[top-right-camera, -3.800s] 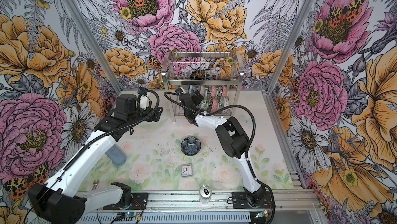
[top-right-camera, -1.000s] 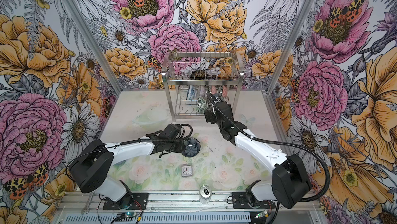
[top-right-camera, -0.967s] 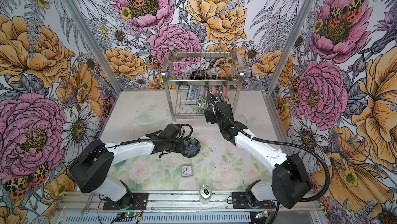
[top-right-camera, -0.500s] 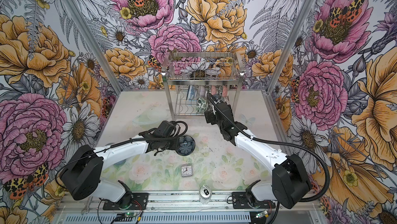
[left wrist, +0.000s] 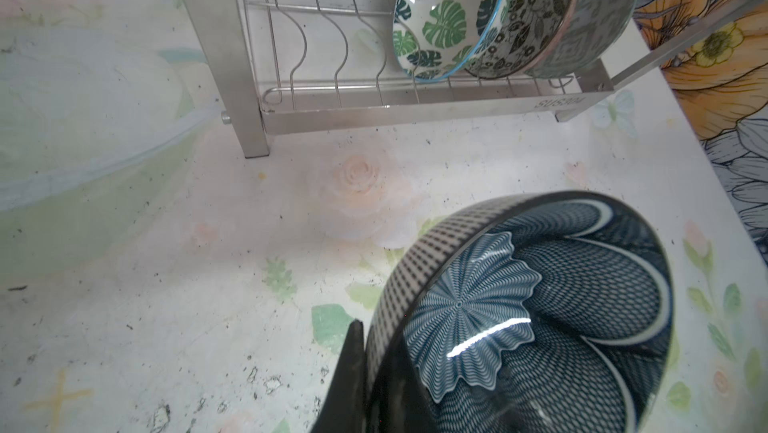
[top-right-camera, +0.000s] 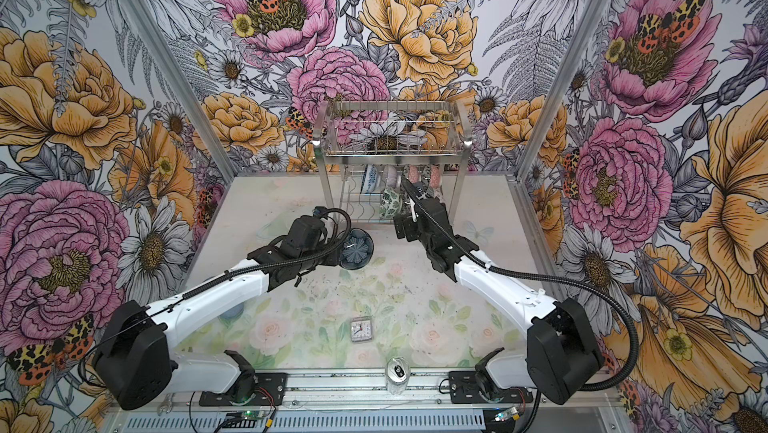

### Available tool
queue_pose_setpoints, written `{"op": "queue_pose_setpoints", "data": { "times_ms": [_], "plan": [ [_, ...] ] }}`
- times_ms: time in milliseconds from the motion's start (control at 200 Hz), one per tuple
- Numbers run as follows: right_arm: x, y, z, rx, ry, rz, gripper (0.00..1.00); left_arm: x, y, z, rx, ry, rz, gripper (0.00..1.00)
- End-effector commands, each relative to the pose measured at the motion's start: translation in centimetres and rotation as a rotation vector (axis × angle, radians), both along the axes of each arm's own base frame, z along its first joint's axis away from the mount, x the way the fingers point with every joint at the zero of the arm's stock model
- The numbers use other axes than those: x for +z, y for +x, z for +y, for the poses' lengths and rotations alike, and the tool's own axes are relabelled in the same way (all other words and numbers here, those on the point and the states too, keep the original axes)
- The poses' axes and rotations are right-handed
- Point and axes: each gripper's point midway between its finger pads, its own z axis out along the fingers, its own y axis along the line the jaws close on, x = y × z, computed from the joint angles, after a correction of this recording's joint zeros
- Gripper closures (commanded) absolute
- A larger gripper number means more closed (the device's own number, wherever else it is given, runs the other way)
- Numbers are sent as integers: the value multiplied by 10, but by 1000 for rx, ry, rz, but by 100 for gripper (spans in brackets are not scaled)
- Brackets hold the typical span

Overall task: Load the bowls into the dish rack
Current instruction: 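Lift the dark patterned bowl with the left gripper toward the right gripper, then grasp the dark bowl rim with the right gripper while the left holds it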

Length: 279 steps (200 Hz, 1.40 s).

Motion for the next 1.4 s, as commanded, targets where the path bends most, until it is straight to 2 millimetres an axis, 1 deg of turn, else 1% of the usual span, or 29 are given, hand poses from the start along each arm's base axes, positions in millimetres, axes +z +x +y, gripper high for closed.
{"op": "queue_pose_setpoints", "data": {
  "times_ms": [0,65,160,315,420,480,650,730,946,1041,1166,1391],
  "plan": [
    [22,-4,6,24,42,-27,0,58,36,-21,14,-114,-181,100],
    [29,-8,10,40,45,-32,0,68,43,-29,-5,-126,-204,100],
    [42,-16,18,69,73,-48,0,74,52,-38,-23,-136,-224,100],
    [68,-35,35,151,175,-67,0,83,62,-47,-37,-141,-248,100],
    [79,-43,47,198,229,-67,0,89,67,-51,-43,-152,-263,100],
    [77,-42,54,220,255,-60,0,92,69,-54,-49,-162,-268,100],
    [63,-34,69,238,297,-12,0,101,70,-59,-63,-200,-283,100],
    [58,-29,70,221,310,-2,1,107,68,-59,-63,-211,-293,100],
    [49,-20,72,183,321,23,6,112,67,-56,-59,-215,-305,100],
    [46,-16,73,175,333,37,11,114,66,-56,-62,-219,-310,100],
    [40,-13,78,182,355,55,22,118,65,-55,-62,-222,-317,100],
    [35,-6,83,182,368,75,45,123,64,-52,-62,-221,-330,100]
  ]
}}
